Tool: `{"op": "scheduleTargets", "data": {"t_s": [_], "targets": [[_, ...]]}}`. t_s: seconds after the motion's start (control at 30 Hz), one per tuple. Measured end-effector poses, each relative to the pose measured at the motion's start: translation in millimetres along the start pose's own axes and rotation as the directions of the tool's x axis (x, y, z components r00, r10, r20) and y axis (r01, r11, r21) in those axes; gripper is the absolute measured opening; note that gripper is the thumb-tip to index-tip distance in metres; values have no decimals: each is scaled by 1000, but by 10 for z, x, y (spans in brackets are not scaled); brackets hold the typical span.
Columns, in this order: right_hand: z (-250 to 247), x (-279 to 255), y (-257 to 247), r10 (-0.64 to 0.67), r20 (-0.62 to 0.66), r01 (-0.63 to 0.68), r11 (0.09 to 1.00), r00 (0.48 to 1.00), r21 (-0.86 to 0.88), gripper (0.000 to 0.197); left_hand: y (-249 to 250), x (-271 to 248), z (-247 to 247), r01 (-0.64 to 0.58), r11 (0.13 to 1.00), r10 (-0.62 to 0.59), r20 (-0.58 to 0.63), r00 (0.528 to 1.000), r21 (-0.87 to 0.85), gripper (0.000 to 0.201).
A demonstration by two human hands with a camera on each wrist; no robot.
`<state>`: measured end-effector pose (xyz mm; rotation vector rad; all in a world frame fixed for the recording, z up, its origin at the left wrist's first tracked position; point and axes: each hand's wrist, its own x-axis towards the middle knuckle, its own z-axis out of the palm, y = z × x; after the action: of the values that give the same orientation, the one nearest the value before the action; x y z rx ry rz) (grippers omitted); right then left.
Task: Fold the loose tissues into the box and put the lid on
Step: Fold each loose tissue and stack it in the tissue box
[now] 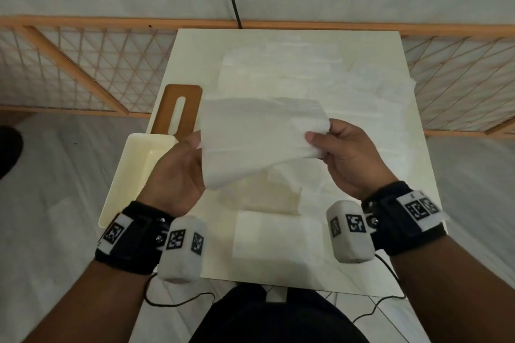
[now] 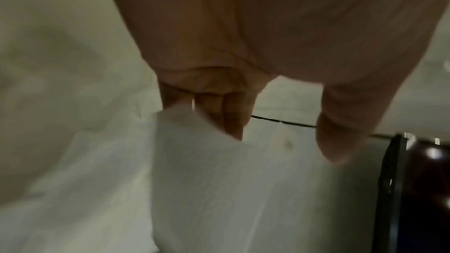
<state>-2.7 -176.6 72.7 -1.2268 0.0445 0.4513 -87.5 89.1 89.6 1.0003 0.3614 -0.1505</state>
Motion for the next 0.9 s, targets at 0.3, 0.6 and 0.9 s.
{"op": "scheduleTargets", "data": {"t_s": [0.3,0.6,0.9], "targets": [[-168,-211,7,59,48,-49,979,997,-198,26,-226,86,95,-59,819,100,-42,994,571,21],[-303,-363,21,-62,53,68,991,997,-118,31,-215,30,72,-129,908,96,103,990,398,25],[-531,-429,131,209,93,-212,977,974,27,40,-337,-56,52,-55,831,77,-17,997,554,20]]}}
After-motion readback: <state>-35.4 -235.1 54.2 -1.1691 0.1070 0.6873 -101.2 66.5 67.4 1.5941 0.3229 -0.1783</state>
